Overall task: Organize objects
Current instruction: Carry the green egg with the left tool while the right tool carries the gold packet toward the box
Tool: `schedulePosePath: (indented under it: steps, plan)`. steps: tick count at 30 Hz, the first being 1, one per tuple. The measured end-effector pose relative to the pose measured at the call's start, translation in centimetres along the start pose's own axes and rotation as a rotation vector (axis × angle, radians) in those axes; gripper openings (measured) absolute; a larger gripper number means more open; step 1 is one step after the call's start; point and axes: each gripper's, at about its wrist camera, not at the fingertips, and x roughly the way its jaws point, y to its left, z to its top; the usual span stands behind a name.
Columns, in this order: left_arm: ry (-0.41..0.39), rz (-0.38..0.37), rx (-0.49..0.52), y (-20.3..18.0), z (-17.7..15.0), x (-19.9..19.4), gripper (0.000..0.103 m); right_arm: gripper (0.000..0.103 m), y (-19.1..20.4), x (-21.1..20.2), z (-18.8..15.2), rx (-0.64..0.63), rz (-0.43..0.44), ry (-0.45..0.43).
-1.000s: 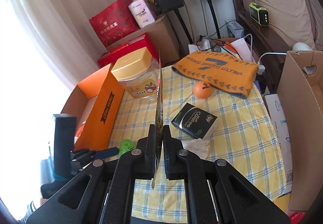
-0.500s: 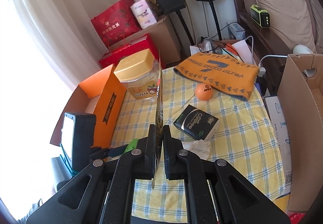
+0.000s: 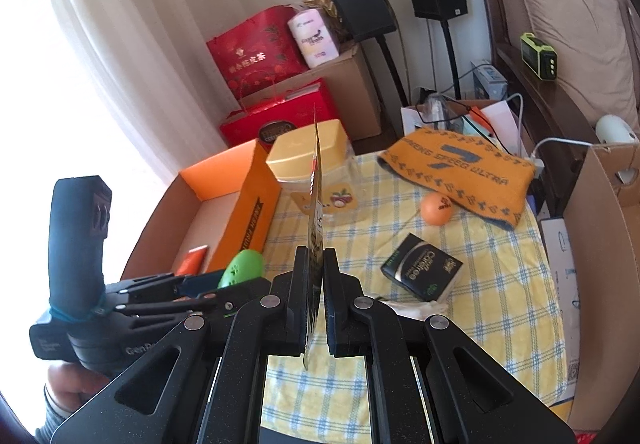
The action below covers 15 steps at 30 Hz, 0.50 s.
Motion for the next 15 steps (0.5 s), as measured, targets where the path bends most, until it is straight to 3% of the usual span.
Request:
schedulePosePath:
  steps: [15]
  plan:
    - [-0.083,0.047,-0.077,6.8,2.2,-5.1,0.042,0.005,5.9,4.1,2.0,-0.079,0.062,0.059]
